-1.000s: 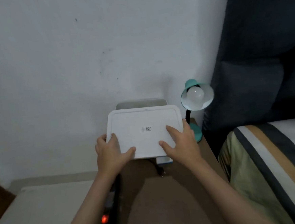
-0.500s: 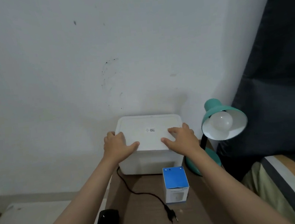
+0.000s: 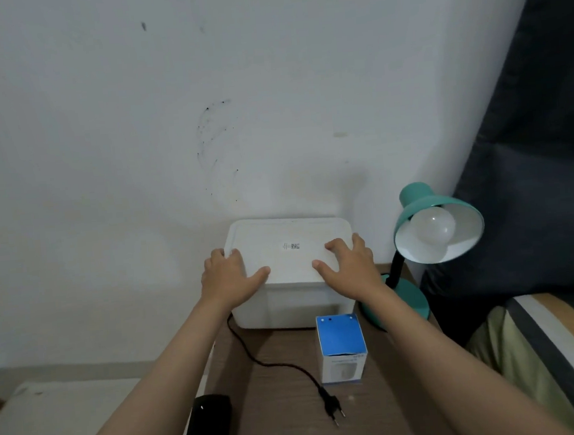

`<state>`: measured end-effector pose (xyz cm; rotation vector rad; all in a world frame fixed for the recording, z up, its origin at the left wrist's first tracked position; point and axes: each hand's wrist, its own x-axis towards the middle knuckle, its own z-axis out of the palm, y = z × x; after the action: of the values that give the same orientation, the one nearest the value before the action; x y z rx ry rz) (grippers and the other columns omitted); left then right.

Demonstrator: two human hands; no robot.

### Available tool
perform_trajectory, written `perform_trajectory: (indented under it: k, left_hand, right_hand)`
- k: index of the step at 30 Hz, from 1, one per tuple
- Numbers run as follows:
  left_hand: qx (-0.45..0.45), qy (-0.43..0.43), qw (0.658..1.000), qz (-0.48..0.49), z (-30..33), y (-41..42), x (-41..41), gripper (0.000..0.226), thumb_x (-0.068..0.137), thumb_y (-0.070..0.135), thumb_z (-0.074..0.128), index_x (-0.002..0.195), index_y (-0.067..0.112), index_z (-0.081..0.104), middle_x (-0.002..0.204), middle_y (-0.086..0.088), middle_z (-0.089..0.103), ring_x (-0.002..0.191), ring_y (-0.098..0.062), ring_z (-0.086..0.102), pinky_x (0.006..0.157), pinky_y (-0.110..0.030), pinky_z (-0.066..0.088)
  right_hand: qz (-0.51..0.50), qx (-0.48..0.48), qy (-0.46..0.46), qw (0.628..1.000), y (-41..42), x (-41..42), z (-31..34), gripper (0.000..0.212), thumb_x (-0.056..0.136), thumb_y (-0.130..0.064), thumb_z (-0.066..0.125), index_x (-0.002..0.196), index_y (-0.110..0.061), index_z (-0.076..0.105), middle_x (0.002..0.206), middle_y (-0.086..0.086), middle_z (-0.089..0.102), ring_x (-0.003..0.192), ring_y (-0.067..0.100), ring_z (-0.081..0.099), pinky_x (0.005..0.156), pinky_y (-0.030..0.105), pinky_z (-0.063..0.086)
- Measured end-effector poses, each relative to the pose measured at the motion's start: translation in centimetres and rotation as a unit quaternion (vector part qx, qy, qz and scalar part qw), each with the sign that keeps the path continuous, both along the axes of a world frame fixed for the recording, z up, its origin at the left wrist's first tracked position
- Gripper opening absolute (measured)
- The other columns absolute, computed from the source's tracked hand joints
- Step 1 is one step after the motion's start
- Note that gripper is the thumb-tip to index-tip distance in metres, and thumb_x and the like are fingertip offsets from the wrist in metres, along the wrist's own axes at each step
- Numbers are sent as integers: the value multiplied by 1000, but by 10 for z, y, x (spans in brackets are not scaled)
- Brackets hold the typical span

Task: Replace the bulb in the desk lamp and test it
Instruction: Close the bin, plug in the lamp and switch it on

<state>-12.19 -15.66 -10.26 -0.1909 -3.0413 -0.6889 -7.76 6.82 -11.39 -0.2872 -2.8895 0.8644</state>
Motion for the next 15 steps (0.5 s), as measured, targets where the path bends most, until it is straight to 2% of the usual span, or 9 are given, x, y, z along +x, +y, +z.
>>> perform_trajectory:
  k: [2,3,5,7,9,10,12,13,15]
  left_hand:
    - [-43,-10,999,-3,2,-1,-1,72,82,66,46,120,4,47,137,-22,38,123,-38,39,98,-45,38]
    - [-57,-20,998,-4,3,-1,0,79,84,67,41,130,3,41,144,-24,32,129,-39,35,105,-48,31]
    - [-38,-36,999,7,2,0,10,89,87,67,36,145,2,18,156,-23,8,143,-36,14,114,-53,10]
    - [24,-15,999,24,-2,-5,33,87,89,62,39,148,5,9,158,-20,-1,146,-32,3,115,-53,2]
    - [82,19,996,38,-14,-16,69,82,89,56,47,147,7,16,158,-19,7,146,-31,7,116,-52,5]
    - [98,29,994,45,-23,-24,91,80,88,52,51,146,7,21,157,-19,12,145,-31,11,116,-51,9]
    - [105,22,992,68,-44,-42,136,78,85,48,59,143,6,28,154,-20,22,143,-32,20,115,-47,16]
    - [104,9,991,81,-55,-51,158,79,83,46,62,141,4,32,152,-20,28,140,-33,25,113,-46,21]
    - [101,-14,989,106,-74,-69,197,76,77,41,70,133,-1,41,139,-22,44,129,-37,40,106,-46,31]
  right_hand:
    - [-1,8,-18,1000,0,-2,1,56,90,-55,48,137,-25,37,155,20,6,139,38,14,110,46,22]
    - [-7,19,-23,1000,-1,-3,2,57,90,-55,47,137,-24,37,155,22,3,140,39,12,113,49,16]
    - [-29,27,23,999,-8,4,5,53,92,-49,48,135,-19,42,155,25,3,141,40,8,114,53,9]
    - [-28,9,175,984,-21,26,7,40,92,-34,56,124,-10,54,145,25,30,134,39,26,110,51,25]
    - [17,-5,300,954,-41,66,0,23,88,-21,61,106,-7,61,114,15,56,109,27,50,92,36,42]
    - [52,-8,317,947,-52,89,-8,15,87,-19,60,98,-8,62,98,8,59,95,20,53,83,29,44]
    - [99,-13,267,958,-69,135,-34,6,88,-18,58,84,-13,61,80,0,58,77,13,53,68,26,44]
    - [103,-5,228,968,-73,152,-49,8,88,-17,58,80,-14,59,76,-1,57,73,13,53,64,24,41]
    - [91,26,146,985,-74,172,-83,7,88,-15,58,83,-13,62,81,1,58,78,16,55,67,20,36]
